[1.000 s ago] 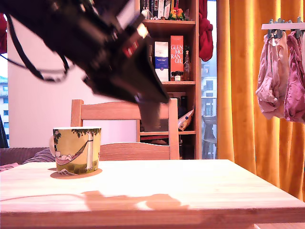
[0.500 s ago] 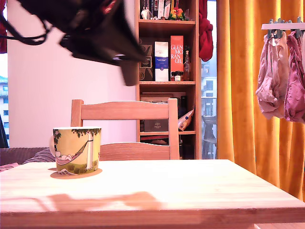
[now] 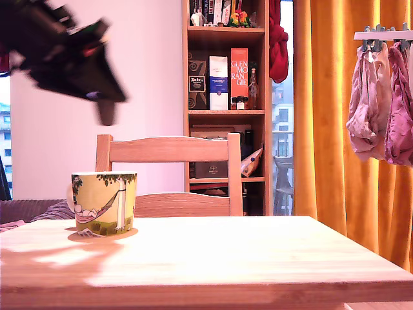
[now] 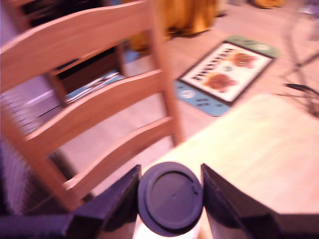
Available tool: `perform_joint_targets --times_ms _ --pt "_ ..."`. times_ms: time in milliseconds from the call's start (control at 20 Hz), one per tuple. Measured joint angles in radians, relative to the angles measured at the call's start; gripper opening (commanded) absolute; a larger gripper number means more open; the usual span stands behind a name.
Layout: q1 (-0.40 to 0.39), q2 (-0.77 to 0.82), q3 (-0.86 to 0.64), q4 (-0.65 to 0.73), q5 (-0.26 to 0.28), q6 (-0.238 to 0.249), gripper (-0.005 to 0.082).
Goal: Pick up the coffee capsules on the table and drop them inside the coffee cup
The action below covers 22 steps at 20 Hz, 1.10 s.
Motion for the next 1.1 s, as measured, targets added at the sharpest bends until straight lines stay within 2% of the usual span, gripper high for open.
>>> perform_joint_targets --times_ms 200,650,1100 --pt "0.021 0.055 0.000 0.006 0.044 0.003 0.0195" --pt "0.021 0.201 0.000 0.016 0.047 0.003 0.0195" --pt "0.021 0.213 0.000 0.012 0.047 0.003 0.0195"
